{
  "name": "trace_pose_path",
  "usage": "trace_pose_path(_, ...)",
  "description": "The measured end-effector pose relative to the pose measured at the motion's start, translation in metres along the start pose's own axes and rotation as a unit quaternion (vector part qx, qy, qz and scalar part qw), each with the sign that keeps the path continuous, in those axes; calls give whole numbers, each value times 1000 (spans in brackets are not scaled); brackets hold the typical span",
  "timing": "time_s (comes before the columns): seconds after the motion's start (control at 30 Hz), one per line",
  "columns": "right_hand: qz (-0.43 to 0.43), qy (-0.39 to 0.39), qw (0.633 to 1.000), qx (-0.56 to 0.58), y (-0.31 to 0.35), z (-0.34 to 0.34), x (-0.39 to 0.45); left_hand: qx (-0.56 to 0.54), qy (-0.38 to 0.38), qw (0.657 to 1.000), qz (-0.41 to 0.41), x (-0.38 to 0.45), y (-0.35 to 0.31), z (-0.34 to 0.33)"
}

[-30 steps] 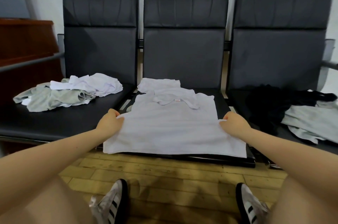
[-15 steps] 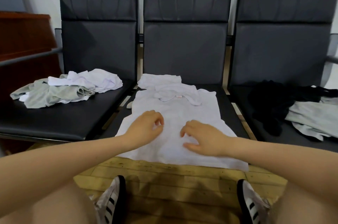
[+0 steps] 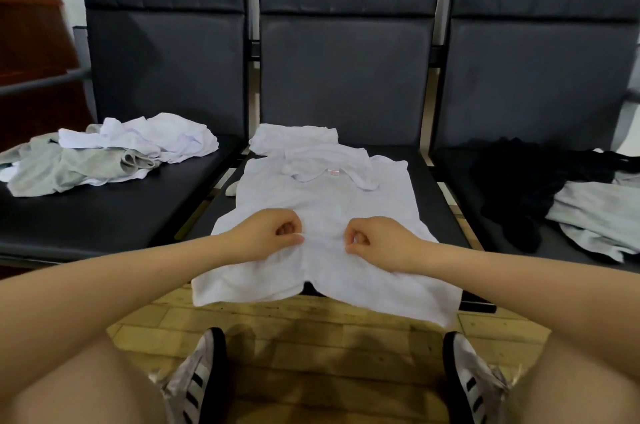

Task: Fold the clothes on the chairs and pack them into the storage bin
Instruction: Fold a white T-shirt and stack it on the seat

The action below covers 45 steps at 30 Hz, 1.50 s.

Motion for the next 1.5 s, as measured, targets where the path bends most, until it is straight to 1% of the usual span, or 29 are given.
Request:
trace_pose_path(0.07,-14,-30,999,-13,-12,5,5,-26,-2,999,40,7,16,2)
trace_pose_path(0.13,-9,-49,999,-19,-16,5,10,-34,-8,998,47,11,19,2)
trace_pose_path(0.23,8,-57,998,-20,-13,3,14,-5,-43,998,42,13,14,7)
trace_pose_path(0.3,43,-43,997,-50,-3,0,12,21,-54,997,45,13,9,9)
trace_pose_path(0.33,64,-34,995,-71,2,-3,9,23,-40,998,45,13,6,6)
trace_pose_path(0.4,82,-9,992,-100,10,-9,3,13,17,999,38,10,-1,-4)
trace_pose_path(0.47,67,22,993,-93,8,-14,1,-5,67,998,20,3,-10,-11)
trace_pose_path(0.53,62,21,996,-57,7,-11,0,-10,85,996,9,-4,-15,-9)
trace_pose_path(0.63,81,7,996,-38,6,-2,-5,18,56,998,39,-9,-13,-4)
trace_pose_path(0.7,64,0,998,-26,2,1,-10,48,35,996,59,-13,-14,-4)
trace_pose_path(0.83,-7,-31,994,105,2,12,-15,112,35,992,41,-11,-33,-9)
trace_pose_path(0.9,-20,-45,984,169,8,19,-15,127,12,992,21,-7,-42,-7)
trace_pose_path(0.93,-21,-54,979,193,10,24,-15,120,-1,993,16,-5,-45,-5)
trace_pose_path(1.0,-15,-78,973,218,12,36,-13,54,-30,998,25,-4,-44,-1)
trace_pose_path(1.07,3,-105,973,203,12,49,-11,-10,-57,997,48,-1,-38,9)
trace_pose_path(1.1,12,-116,976,186,11,56,-11,-20,-72,996,56,1,-36,15)
trace_pose_path(1.23,42,-143,983,104,4,88,-17,-2,-135,989,53,0,-31,47)
trace_pose_path(1.27,43,-159,982,94,0,98,-20,11,-148,988,50,-2,-29,55)
trace_pose_path(1.33,38,-206,975,80,-10,120,-27,27,-150,987,45,-6,-21,66)
trace_pose_path(1.4,11,-236,970,62,-24,134,-33,18,-136,990,38,-9,-14,71)
trace_pose_path(1.47,-45,-232,970,50,-43,135,-37,-24,-124,991,35,-14,-10,71)
trace_pose_path(1.5,-75,-221,970,62,-53,133,-39,-51,-121,991,43,-17,-8,70)
Point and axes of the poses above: each hand's wrist, its own x-axis towards the middle knuckle, its own z-axis out of the back of the hand, y = z × x, the point moved 9 cm from there along x, towards the middle knuckle, and after that the axes turned 12 degrees about x, right-handed, at the moved point
